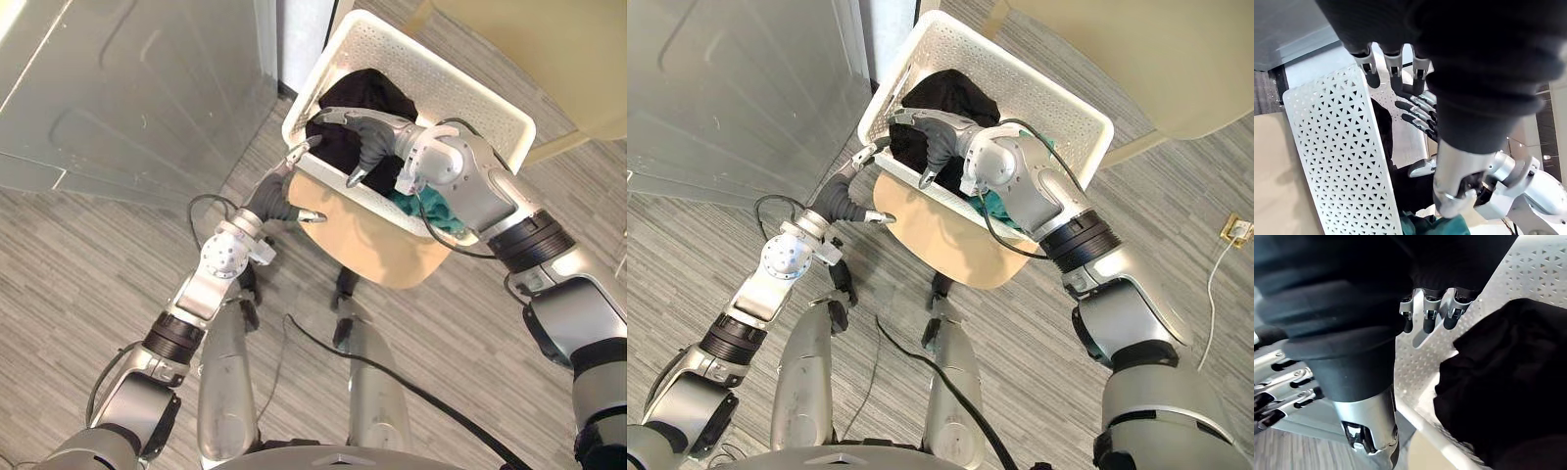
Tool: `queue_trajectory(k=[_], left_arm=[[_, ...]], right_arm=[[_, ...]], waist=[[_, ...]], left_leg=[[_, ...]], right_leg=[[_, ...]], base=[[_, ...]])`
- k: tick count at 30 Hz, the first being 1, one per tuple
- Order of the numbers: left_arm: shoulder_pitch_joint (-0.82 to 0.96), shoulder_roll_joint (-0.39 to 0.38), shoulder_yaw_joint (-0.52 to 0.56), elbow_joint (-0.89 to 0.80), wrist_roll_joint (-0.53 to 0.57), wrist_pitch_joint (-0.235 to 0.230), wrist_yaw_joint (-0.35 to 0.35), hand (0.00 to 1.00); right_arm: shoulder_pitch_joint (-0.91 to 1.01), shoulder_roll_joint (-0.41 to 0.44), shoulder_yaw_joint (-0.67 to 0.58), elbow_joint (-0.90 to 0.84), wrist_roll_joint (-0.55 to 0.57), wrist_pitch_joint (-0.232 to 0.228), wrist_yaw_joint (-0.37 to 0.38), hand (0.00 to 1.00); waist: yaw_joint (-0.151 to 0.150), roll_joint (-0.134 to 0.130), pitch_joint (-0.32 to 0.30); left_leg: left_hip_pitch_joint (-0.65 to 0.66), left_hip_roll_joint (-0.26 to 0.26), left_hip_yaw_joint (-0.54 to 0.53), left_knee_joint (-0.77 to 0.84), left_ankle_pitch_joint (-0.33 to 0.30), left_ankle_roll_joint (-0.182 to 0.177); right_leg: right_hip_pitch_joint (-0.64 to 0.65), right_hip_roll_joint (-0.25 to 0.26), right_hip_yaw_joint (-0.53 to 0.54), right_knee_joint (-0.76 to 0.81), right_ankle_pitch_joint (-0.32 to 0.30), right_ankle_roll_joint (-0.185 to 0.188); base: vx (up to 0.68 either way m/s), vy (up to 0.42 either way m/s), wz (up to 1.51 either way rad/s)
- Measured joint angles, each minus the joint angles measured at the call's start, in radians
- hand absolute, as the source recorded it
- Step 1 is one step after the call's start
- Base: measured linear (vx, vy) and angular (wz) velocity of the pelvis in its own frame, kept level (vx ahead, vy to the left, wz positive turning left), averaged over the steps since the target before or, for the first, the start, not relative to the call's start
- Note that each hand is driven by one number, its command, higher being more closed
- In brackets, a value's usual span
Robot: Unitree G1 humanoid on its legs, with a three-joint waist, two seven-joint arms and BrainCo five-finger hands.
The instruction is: Pick up the laundry basket with both hands and put the clothes into the washing machine.
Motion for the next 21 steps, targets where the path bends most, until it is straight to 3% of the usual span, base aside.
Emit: queue_trajectory(k=[5,12,19,21], left_arm=[[0.003,-0.037,0.031,0.005,0.008,0.024,0.008,0.00],[0.002,-0.089,0.081,0.019,0.018,0.034,0.031,0.00],[0.013,-0.108,0.078,0.019,0.006,0.038,0.025,0.00],[0.025,-0.108,0.073,0.019,-0.011,0.038,0.020,0.00]], right_arm=[[0.003,-0.011,0.024,-0.013,-0.036,-0.001,0.026,0.00],[0.077,-0.132,0.016,-0.096,-0.074,-0.013,0.031,0.00],[0.103,-0.133,0.014,-0.083,-0.131,-0.027,0.036,0.00],[0.139,-0.096,-0.016,0.043,-0.156,-0.056,0.018,0.00]], waist=[[-0.008,-0.016,0.003],[-0.009,-0.025,0.007],[-0.001,-0.025,0.007],[0.004,-0.025,0.007]], left_leg=[[0.016,0.008,0.003,-0.020,0.011,-0.009],[0.018,0.009,0.008,-0.016,0.007,-0.010],[0.010,0.017,0.017,-0.013,-0.002,-0.016],[-0.001,0.024,0.014,-0.013,0.002,-0.013]], right_leg=[[0.012,0.012,-0.003,-0.016,0.005,-0.006],[0.011,0.011,0.001,-0.016,0.004,-0.005],[0.002,0.017,0.002,-0.031,0.005,-0.006],[0.001,0.026,-0.002,-0.047,0.011,-0.009]], base=[[0.01,-0.065,-0.02],[0.00,-0.033,-0.01],[0.00,-0.039,-0.05],[0.02,-0.057,-0.03]])
